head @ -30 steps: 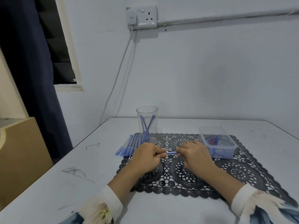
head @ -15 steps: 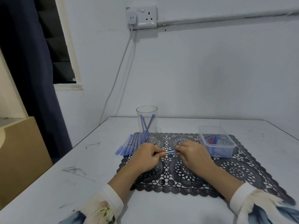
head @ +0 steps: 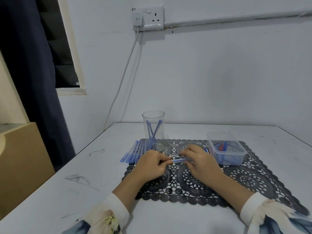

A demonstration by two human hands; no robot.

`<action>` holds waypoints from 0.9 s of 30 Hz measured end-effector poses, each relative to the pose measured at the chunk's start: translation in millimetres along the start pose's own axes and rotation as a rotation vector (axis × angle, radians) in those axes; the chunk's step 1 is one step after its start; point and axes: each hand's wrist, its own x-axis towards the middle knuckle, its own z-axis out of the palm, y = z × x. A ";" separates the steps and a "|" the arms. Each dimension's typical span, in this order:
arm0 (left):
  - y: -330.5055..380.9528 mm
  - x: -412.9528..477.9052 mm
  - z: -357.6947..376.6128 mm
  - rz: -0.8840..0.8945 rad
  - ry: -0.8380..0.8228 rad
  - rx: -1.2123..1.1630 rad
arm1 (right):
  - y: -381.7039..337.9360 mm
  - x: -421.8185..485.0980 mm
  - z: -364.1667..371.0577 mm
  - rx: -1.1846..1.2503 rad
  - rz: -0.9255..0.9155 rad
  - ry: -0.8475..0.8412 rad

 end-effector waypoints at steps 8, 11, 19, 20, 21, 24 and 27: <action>2.9 -0.6 -0.7 0.050 0.015 0.022 | 6.0 0.2 4.7 -0.049 -0.033 -0.030; 2.8 -0.8 -1.3 0.061 0.026 0.025 | 3.9 0.4 4.7 -0.053 -0.056 -0.055; 1.8 -0.4 -1.6 0.042 0.053 0.032 | 2.4 0.1 4.8 -0.071 -0.038 -0.089; 1.5 -0.6 -1.4 0.040 0.055 0.031 | 1.3 -0.1 4.3 -0.065 -0.038 -0.087; 1.3 -0.6 -1.4 0.038 0.058 0.031 | 0.4 -0.1 3.7 -0.054 -0.039 -0.082; 1.0 -0.4 -1.1 0.038 0.062 0.036 | -1.5 -0.3 2.2 -0.025 -0.039 -0.060; 0.7 0.2 -1.7 0.045 0.072 0.046 | -2.3 0.3 0.7 -0.005 -0.042 -0.032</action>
